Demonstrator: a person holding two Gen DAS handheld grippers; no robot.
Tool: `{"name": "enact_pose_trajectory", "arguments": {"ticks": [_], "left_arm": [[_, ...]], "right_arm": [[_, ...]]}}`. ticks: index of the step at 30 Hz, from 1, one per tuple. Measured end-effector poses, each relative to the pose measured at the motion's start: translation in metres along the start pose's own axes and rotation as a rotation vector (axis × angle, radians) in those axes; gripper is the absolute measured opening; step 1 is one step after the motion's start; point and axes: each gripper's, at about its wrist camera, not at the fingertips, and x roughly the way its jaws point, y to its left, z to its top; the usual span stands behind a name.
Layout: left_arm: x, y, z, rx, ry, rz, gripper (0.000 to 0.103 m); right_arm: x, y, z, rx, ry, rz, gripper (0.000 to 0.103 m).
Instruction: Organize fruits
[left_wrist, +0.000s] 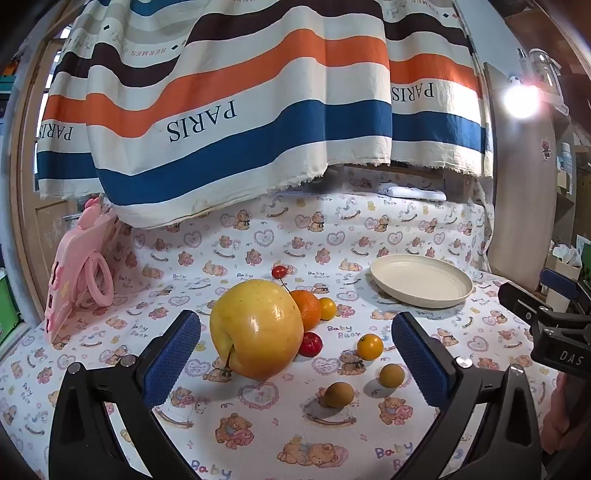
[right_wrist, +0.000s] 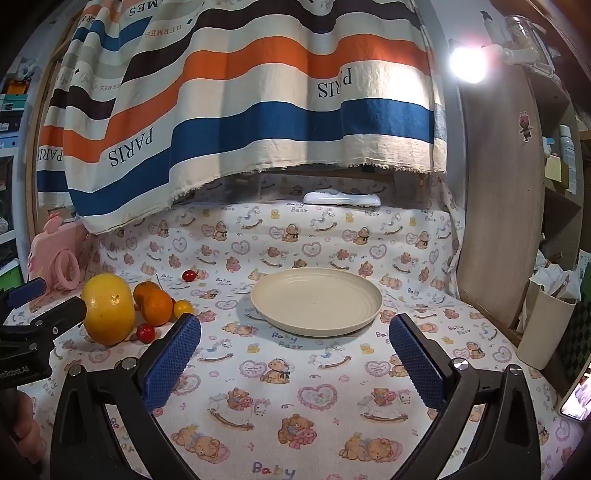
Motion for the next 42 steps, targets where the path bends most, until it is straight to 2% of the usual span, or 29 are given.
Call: {"name": "enact_pose_trajectory", "arguments": {"ticks": [10,42], "left_arm": [[-0.004,0.000,-0.001,-0.002,-0.006,-0.003,0.103],[-0.002,0.000,0.000,0.000,0.004,-0.001,0.103]], "right_arm": [[0.000,0.002,0.001,0.005,0.000,-0.005,0.103],[-0.002,0.008,-0.001,-0.019,-0.001,0.079,0.103]]}}
